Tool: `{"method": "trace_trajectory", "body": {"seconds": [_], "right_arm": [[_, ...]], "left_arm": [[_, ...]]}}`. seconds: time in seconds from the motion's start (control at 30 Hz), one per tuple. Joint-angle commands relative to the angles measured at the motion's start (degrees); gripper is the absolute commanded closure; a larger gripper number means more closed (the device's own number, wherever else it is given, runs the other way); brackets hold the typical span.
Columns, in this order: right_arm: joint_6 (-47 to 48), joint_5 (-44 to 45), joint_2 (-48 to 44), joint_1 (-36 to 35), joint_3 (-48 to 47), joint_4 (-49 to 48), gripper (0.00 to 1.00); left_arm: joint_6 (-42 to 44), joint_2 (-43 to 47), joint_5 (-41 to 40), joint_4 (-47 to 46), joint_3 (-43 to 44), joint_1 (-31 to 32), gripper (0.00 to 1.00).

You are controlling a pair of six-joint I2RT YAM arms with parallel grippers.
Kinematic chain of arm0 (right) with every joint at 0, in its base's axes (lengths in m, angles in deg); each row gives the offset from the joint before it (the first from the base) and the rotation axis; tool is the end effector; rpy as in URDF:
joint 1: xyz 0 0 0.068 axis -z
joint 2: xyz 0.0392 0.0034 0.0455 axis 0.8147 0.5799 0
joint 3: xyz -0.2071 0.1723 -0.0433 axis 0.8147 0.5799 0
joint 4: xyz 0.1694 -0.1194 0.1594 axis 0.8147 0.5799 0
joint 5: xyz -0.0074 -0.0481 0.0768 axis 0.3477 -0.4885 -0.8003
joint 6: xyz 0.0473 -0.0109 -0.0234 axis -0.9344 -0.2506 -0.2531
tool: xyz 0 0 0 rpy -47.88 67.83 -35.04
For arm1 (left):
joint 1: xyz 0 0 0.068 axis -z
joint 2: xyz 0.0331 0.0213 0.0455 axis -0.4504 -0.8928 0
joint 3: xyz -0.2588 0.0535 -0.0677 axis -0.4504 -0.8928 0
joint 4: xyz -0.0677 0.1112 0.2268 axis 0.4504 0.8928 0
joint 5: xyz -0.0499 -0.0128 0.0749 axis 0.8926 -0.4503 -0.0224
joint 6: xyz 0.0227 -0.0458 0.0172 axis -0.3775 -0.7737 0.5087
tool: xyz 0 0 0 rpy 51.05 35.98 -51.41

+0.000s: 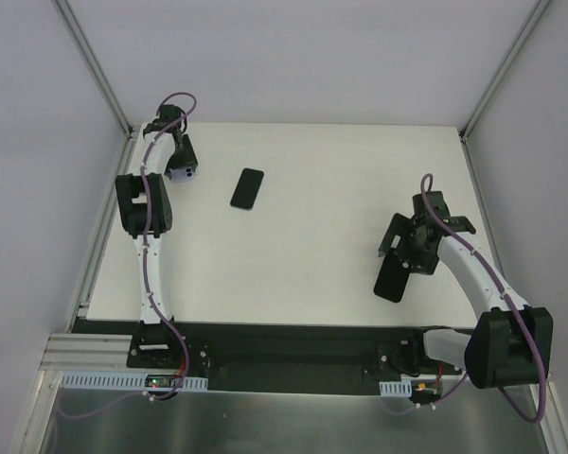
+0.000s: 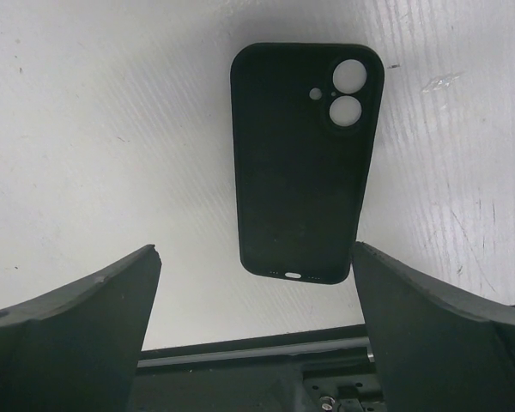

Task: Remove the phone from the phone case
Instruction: Pick up the phone at the corner of the board.

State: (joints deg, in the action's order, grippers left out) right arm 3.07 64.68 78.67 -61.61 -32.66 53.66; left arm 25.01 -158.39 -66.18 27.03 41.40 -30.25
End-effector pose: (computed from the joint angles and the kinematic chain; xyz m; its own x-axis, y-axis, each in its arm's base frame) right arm 0.2251 0.0280 0.2330 -0.8865 0.1392 -0.4412 0.0963 0.9883 0.1183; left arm 0.5455 0.0374 0.1760 -0.7506 -0.3287 -0.5732 -0.3555 0.9321 -0.0690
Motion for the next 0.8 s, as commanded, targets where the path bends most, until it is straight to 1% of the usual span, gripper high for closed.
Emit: {"method": "trace_trajectory", "body": {"seconds": [0.0,0.03,0.07,0.1,0.2,0.23,0.3,0.33,0.4,0.43,0.5,0.53,0.6,0.63,0.7,0.73,0.77], "right_arm": [[-0.4,0.0,0.0,-0.5,-2.3,0.5,0.04],[-0.5,-0.1,-0.1,-0.7,-2.4,0.7,0.04],[-0.5,-0.1,-0.2,-0.8,-2.5,0.7,0.04],[-0.5,-0.1,-0.4,-0.8,-2.6,0.9,0.04],[-1.0,-0.1,-2.3,-1.0,-2.3,0.7,0.04],[-1.3,-0.3,-3.0,-1.1,-1.8,0.0,0.04],[-2.3,-2.4,-4.5,-1.0,-1.4,-1.0,0.04],[-2.8,-3.3,-4.6,-1.3,-1.3,-2.1,0.04],[-4.1,-4.5,-5.0,-2.0,-1.9,-2.6,0.03],[-4.6,-4.0,-5.2,-2.9,-2.2,-2.6,0.03],[-5.6,-2.8,-7.2,-4.0,-2.1,-2.9,0.03],[-5.7,-2.8,-8.1,-4.5,-1.9,-3.4,0.03],[-6.2,-3.0,-10.4,-4.7,-1.0,-3.7,0.03],[-6.2,-3.2,-11.1,-4.9,-0.6,-3.7,0.03],[-6.6,-3.7,-12.3,-4.9,0.3,-3.7,0.03],[-6.8,-3.9,-12.5,-5.0,0.7,-3.9,0.03],[-7.0,-4.2,-13.0,-5.1,1.1,-4.0,0.03]], "left_arm": [[1.9,-0.2,3.6,1.6,0.3,-0.6,0.67],[1.7,1.6,3.9,1.5,-0.3,-0.6,0.77],[1.2,2.9,4.2,1.4,-1.9,-0.6,0.91],[0.9,4.2,4.3,1.3,-2.7,-0.6,0.93],[-0.7,11.8,3.7,0.0,-8.2,-0.4,0.95],[-1.4,17.1,3.4,-0.6,-13.3,-0.5,0.94],[-4.5,23.1,3.7,-3.4,-20.0,-0.4,0.95],[-5.4,28.9,6.3,-7.0,-26.9,-0.4,0.95],[-7.6,33.9,9.7,-9.8,-32.8,0.1,0.95],[-8.1,37.7,13.1,-11.3,-37.0,0.3,0.95],[-8.0,40.9,16.6,-12.0,-40.7,1.8,0.97],[-7.8,43.8,17.8,-12.0,-44.2,2.6,0.97],[-7.1,47.0,18.7,-12.1,-47.8,3.3,0.97],[-6.9,50.3,18.9,-12.2,-51.5,6.1,0.97],[-7.7,53.7,19.8,-12.7,-55.0,7.4,0.98],[-8.1,56.8,20.7,-13.3,-58.3,8.5,0.98],[-8.4,58.3,22.4,-13.8,-59.7,9.2,0.98]]}}
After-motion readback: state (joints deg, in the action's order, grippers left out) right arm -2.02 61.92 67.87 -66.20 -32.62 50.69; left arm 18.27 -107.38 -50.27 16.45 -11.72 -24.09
